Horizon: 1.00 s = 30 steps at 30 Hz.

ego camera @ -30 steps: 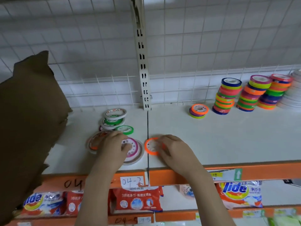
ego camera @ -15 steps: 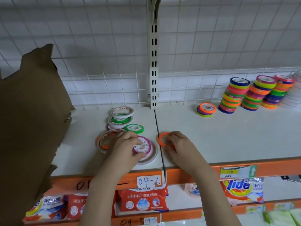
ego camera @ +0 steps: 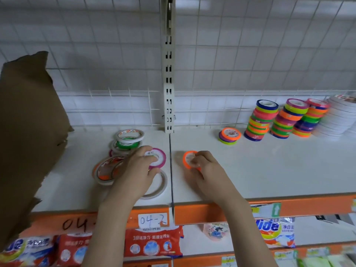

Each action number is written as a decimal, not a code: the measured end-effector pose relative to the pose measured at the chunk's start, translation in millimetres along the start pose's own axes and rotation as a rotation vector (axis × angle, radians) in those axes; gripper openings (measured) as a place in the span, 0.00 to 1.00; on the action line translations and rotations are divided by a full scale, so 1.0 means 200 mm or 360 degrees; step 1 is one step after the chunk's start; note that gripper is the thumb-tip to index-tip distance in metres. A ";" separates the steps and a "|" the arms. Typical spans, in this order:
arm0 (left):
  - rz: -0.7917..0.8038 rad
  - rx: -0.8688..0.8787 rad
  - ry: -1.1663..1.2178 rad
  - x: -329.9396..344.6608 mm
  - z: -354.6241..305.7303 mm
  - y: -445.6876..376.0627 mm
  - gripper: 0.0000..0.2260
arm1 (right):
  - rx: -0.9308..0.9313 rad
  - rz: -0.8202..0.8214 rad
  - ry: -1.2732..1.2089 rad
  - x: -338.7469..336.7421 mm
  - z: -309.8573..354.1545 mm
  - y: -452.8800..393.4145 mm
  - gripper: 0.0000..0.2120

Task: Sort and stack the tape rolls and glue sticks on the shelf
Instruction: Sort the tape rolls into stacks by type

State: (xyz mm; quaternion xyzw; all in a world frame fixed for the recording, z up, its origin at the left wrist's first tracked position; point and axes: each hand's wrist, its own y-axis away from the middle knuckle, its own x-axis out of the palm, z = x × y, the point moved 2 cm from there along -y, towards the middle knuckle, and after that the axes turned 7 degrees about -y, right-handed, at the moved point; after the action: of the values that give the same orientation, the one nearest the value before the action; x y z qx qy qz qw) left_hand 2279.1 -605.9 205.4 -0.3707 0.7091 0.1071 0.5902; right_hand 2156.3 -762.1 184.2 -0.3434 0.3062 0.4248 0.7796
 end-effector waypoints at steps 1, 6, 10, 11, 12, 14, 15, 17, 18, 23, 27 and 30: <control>-0.0010 0.0004 0.0020 0.00 -0.04 -0.02 0.14 | 0.0002 -0.0017 0.0002 -0.02 -0.04 0.00 0.16; -0.0078 0.0092 0.0062 0.06 -0.22 -0.10 0.15 | 0.0033 -0.0136 0.0102 -0.21 -0.25 -0.06 0.13; -0.0109 0.0094 0.0089 0.06 -0.29 -0.14 0.15 | 0.0088 -0.0186 0.0230 -0.38 -0.40 -0.20 0.15; -0.0119 0.0079 0.0095 0.06 -0.30 -0.14 0.15 | 0.0127 -0.0181 0.0249 -0.41 -0.43 -0.24 0.14; -0.0129 0.0061 0.0096 0.05 -0.30 -0.14 0.15 | 0.0156 -0.0164 0.0270 -0.44 -0.45 -0.28 0.14; -0.0146 0.0025 0.0087 0.04 -0.30 -0.14 0.15 | 0.0177 -0.0119 0.0315 -0.48 -0.49 -0.35 0.13; -0.0148 0.0006 0.0075 0.04 -0.30 -0.14 0.15 | 0.0193 -0.0097 0.0338 -0.49 -0.49 -0.38 0.13; -0.0147 -0.0037 0.0044 0.04 -0.29 -0.14 0.15 | 0.0201 -0.0030 0.0404 -0.50 -0.51 -0.41 0.14; -0.0141 -0.0063 0.0034 0.04 -0.28 -0.13 0.16 | 0.0193 0.0005 0.0449 -0.50 -0.52 -0.43 0.14; -0.0134 -0.0109 0.0002 0.05 -0.29 -0.12 0.16 | 0.0202 0.0072 0.0416 -0.47 -0.58 -0.46 0.15; -0.0140 -0.0093 -0.0003 0.07 -0.30 -0.13 0.16 | 0.0246 0.0109 0.0381 -0.44 -0.61 -0.46 0.15; -0.0157 -0.0071 0.0030 0.10 -0.32 -0.15 0.15 | 0.0235 0.0088 0.0271 -0.44 -0.61 -0.43 0.16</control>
State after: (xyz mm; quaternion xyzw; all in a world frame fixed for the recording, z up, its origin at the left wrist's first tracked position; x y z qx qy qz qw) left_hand 2250.4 -672.5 213.0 -0.4194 0.6930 0.0901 0.5795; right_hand 2168.7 -933.2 205.9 -0.3113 0.4110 0.3917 0.7620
